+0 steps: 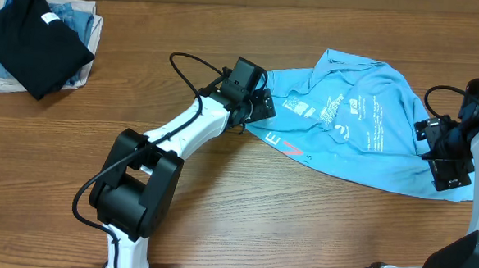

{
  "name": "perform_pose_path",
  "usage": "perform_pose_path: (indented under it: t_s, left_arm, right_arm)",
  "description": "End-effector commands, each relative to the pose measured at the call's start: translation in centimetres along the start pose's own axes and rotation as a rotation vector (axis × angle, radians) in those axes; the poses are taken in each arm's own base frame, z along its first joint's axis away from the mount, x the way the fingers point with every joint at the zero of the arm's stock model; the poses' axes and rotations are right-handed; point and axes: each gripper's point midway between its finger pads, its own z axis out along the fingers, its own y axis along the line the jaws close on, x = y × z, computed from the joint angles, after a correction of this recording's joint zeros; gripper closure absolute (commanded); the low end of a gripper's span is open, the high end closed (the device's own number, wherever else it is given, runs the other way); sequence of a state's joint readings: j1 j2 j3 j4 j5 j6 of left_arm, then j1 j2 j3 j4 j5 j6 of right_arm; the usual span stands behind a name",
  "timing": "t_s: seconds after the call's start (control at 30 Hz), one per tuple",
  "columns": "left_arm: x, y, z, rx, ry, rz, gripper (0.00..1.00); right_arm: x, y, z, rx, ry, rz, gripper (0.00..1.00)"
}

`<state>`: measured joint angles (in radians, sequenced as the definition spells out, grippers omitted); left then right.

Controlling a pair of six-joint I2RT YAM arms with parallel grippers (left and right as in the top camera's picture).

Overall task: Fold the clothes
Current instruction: 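Grasp the shirt's left side with the left gripper, right gripper holding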

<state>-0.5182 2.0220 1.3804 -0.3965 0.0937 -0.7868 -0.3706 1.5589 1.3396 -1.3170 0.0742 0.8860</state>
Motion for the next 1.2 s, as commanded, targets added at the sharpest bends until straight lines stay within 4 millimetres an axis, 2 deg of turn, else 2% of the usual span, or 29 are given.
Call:
perform_pose_path:
  t_s: [0.0,0.33,0.73,0.87,0.97,1.07,1.17]
  left_arm:
    - [-0.4,-0.3,0.3,-0.010,-0.020,-0.003,0.17]
    - [0.0,-0.6,0.5,-0.009,-0.015,0.038,0.18]
    - [1.5,1.0,3.0,-0.051,0.039,0.035,0.17]
    - [1.4,1.0,3.1,-0.049,0.037,0.037,0.18]
    - [1.4,0.8,3.1,-0.043,0.037,0.036,0.23]
    - [1.6,0.5,3.0,-0.025,0.050,0.039,0.33]
    - [1.5,-0.2,2.9,-0.002,0.059,0.044,0.34]
  right_arm:
    - [0.1,0.1,0.0,-0.003,0.001,-0.007,0.00]
    - [0.1,0.1,0.0,-0.002,0.001,-0.007,0.00]
    - [0.1,0.1,0.0,-0.002,0.000,-0.007,0.00]
    - [0.1,0.1,0.0,-0.002,0.000,-0.007,0.00]
    - [0.1,0.1,0.0,-0.002,0.000,-0.007,0.00]
    - [0.1,0.1,0.0,-0.002,0.000,-0.007,0.00]
    - [0.1,0.1,0.0,-0.002,0.000,-0.007,0.00]
